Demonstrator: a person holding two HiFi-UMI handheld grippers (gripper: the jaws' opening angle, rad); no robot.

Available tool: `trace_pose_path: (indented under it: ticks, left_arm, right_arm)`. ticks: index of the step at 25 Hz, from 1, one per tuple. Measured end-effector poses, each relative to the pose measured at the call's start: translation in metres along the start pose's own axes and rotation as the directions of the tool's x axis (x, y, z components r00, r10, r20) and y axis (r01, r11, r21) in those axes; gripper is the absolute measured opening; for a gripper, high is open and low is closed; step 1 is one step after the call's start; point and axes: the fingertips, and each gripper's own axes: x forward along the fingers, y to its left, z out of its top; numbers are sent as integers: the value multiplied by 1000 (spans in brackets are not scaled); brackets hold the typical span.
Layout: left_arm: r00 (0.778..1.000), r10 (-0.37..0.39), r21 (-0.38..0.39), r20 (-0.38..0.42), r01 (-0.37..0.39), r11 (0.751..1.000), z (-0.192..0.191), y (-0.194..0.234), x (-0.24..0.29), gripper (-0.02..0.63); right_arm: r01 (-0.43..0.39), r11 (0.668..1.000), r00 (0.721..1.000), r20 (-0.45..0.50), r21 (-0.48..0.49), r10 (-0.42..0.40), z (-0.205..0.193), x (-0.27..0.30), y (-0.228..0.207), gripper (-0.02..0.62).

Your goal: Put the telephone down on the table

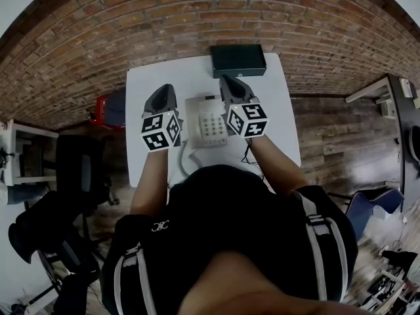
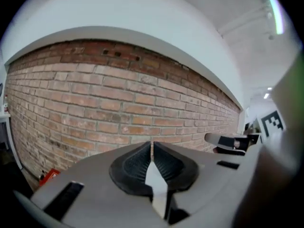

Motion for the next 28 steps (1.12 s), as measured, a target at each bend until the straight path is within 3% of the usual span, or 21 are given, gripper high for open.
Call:
trace_pose_path:
  ticks: [4, 9, 28]
  left_arm:
    - [994, 18, 81, 105, -27, 996, 43, -13, -24, 18]
    - [992, 11, 68, 129, -20, 998, 59, -28, -50, 18]
    - [994, 19, 60, 105, -25, 998, 42, -24, -62, 11]
  right_arm:
    - [5, 998, 994, 109, -64, 2, 56, -16, 21, -2]
    - [41, 989, 979, 202, -139, -12, 91, -39, 35, -2]
    - [1, 994, 985, 170, -105, 16, 62, -48, 41, -2]
